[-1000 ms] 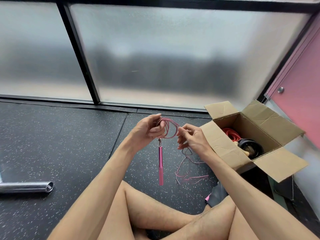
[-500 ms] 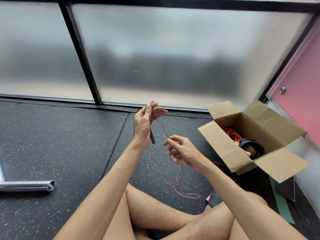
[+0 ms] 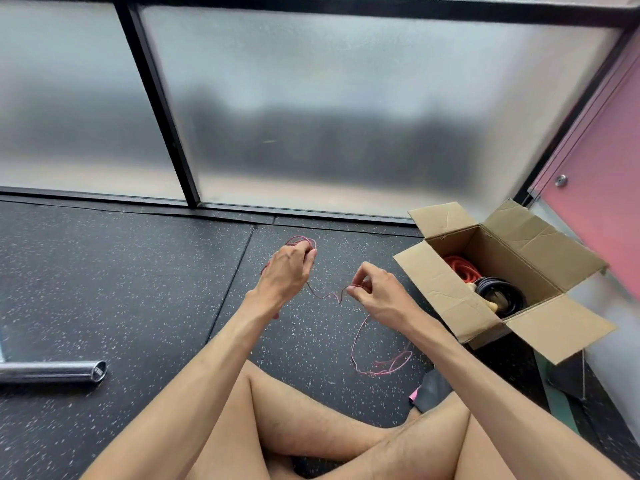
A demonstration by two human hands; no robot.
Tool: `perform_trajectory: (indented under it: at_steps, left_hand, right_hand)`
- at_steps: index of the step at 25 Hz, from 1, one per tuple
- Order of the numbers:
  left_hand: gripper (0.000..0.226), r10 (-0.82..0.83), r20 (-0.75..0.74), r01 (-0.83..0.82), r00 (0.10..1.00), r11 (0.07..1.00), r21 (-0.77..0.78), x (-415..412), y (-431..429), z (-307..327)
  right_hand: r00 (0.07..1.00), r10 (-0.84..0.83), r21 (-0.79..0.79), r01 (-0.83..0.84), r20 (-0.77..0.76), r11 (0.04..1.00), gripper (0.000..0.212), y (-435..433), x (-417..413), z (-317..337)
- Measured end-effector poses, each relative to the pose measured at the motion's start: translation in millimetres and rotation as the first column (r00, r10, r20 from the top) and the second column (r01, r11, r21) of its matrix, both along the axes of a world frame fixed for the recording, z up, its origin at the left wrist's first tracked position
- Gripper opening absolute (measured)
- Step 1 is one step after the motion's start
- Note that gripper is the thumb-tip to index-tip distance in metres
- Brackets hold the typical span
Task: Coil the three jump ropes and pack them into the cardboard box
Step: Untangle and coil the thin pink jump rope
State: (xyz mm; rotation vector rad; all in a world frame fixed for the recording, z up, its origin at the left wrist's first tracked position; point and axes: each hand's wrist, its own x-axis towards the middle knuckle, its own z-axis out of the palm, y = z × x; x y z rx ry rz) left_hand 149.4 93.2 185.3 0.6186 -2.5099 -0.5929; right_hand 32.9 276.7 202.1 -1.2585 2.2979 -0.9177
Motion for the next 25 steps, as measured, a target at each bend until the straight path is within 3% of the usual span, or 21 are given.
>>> perform_trajectory:
  at_steps: [2, 9, 12, 15, 18, 21, 25]
  left_hand:
    - [0.027, -0.001, 0.055, 0.0, 0.998, 1.0, 0.012, 5.1, -3.7, -3.2]
    - [0.049, -0.03, 0.161, 0.021, 0.986, 0.998, 0.054, 14.7, -11.9, -11.1]
    - [0.055, -0.051, 0.164, 0.024, 0.985, 0.986, 0.166, 16.7, -12.9, -15.2]
    - [0.06, -0.058, 0.12, 0.009, 0.991, 0.927, 0.374, 16.7, -11.9, -14.2]
    - [0.065, -0.118, 0.0, 0.088, 0.993, 0.744, 0.663, 20.1, -11.4, -5.2]
    - [0.059, -0.106, -0.165, 0.195, 0.981, 0.52, 0.832, 28.8, -6.9, 7.1]
    - [0.055, -0.112, -0.396, 0.411, 0.911, 0.206, 0.888, 33.7, -0.8, 21.6]
  right_hand:
    - [0.998, 0.015, -0.043, -0.018, -0.062, 0.999, 0.016, 3.1, -4.8, 2.7]
    - [0.996, -0.071, -0.244, 0.058, -0.047, 0.968, 0.012, 6.0, -19.8, 14.1]
    - [0.985, -0.173, -0.358, 0.16, -0.004, 0.92, 0.014, 4.3, -27.6, 12.9]
    - [0.984, -0.177, -0.377, 0.165, 0.001, 0.911, 0.012, 2.4, -32.2, 10.9]
    - [0.987, -0.157, -0.372, 0.133, -0.035, 0.919, 0.01, 1.7, -33.4, 9.1]
    - [0.991, -0.13, -0.362, 0.118, -0.009, 0.925, 0.011, -0.4, -32.4, 6.4]
    - [0.951, -0.073, -0.332, 0.176, 0.301, 0.927, 0.015, -6.9, -29.8, -3.5]
